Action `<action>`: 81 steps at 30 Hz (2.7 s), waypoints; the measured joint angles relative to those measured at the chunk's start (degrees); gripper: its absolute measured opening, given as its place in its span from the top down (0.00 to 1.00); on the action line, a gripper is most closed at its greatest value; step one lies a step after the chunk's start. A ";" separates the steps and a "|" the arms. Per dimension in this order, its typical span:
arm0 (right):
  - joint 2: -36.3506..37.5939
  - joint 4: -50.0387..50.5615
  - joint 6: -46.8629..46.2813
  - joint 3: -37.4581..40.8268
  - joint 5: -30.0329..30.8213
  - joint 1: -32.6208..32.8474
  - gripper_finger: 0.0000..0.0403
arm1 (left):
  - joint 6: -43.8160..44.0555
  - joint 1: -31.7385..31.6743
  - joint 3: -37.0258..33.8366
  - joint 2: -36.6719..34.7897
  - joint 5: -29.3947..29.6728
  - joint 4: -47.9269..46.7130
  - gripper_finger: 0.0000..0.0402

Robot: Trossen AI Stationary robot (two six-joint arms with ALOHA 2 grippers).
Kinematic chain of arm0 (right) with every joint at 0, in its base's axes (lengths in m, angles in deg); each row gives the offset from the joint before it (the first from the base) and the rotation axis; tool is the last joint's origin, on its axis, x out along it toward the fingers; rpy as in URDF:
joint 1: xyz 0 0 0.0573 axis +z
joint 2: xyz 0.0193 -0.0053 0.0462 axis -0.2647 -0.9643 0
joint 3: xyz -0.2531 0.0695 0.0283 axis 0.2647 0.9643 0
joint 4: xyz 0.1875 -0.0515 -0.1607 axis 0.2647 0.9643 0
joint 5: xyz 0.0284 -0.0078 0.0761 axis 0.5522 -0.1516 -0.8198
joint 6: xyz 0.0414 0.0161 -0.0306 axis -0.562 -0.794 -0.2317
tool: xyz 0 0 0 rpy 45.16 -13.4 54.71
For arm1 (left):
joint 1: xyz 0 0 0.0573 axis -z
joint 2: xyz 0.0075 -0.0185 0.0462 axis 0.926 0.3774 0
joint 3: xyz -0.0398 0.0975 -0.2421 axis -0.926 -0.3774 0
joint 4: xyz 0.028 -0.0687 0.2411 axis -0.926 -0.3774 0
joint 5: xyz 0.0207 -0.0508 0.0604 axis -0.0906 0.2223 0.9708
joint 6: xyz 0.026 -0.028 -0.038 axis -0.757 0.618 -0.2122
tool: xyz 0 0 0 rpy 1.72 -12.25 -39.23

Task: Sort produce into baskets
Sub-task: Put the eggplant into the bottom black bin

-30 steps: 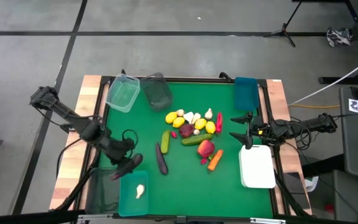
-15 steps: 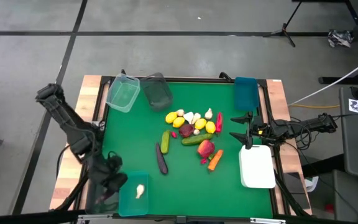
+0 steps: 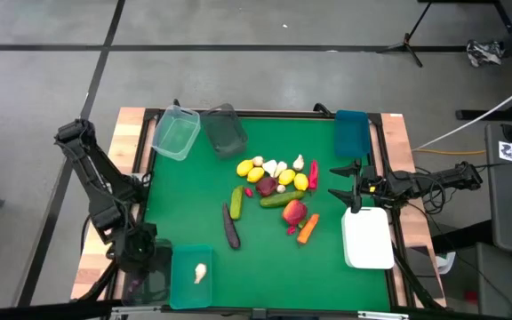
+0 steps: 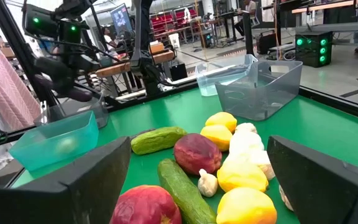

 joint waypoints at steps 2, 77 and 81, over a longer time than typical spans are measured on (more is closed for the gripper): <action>-0.02 0.02 0.01 0.00 0.00 0.00 0.07 | 0.12 0.01 -0.01 1.52 -0.02 -0.76 0.59; 0.01 -0.16 -0.06 0.02 -0.20 0.00 0.07 | -19.11 2.58 -0.09 18.31 3.72 6.39 0.29; 0.01 -0.14 -0.04 0.02 -0.20 0.00 0.07 | -19.12 2.52 -0.09 17.45 1.42 8.00 0.30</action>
